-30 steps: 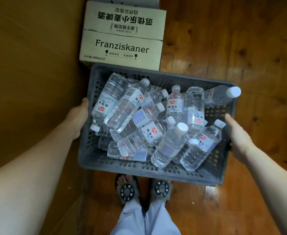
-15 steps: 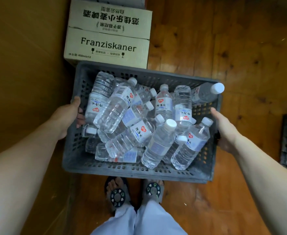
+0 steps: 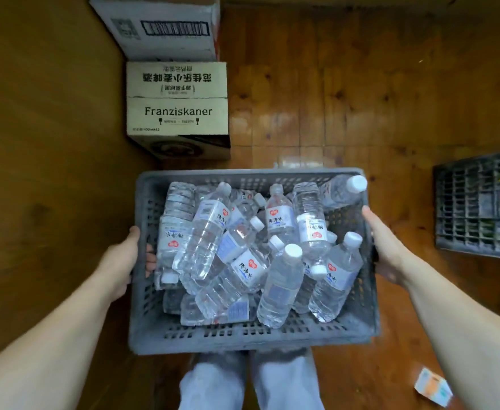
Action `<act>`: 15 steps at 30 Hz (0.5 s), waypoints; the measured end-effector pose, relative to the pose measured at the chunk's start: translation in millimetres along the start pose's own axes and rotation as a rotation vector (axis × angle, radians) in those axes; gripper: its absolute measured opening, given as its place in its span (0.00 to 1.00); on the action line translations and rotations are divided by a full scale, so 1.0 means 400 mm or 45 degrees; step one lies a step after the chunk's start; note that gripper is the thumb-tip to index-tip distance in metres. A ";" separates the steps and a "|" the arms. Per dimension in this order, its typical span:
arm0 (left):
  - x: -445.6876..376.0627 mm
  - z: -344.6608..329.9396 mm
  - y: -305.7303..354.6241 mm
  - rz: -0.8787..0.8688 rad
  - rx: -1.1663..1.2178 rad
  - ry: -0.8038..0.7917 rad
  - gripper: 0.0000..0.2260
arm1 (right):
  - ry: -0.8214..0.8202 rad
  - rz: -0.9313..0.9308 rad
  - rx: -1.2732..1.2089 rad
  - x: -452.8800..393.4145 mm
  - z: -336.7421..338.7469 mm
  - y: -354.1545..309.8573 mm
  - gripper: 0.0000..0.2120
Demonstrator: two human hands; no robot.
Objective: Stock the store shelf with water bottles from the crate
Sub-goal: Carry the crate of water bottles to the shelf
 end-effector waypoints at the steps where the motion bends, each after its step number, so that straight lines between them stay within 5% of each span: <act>1: 0.056 0.010 -0.001 0.006 -0.016 -0.010 0.31 | -0.015 -0.009 -0.004 0.076 0.008 0.002 0.35; 10: 0.537 0.071 0.075 -0.094 -0.154 -0.007 0.31 | 0.306 -0.040 -0.373 0.672 0.169 0.105 0.29; 15: 0.697 0.058 0.165 -0.203 -0.318 -0.051 0.28 | 0.333 0.017 -0.623 0.761 0.280 0.267 0.45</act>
Point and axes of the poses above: each hand's wrist, its own x-axis away from the middle knuckle, its own z-axis out of the back of the hand, y = z × x, the point moved 10 cm from there along -x, towards the middle knuckle, and after that the axes turned 8 degrees about -x, right-handed, at the moved point
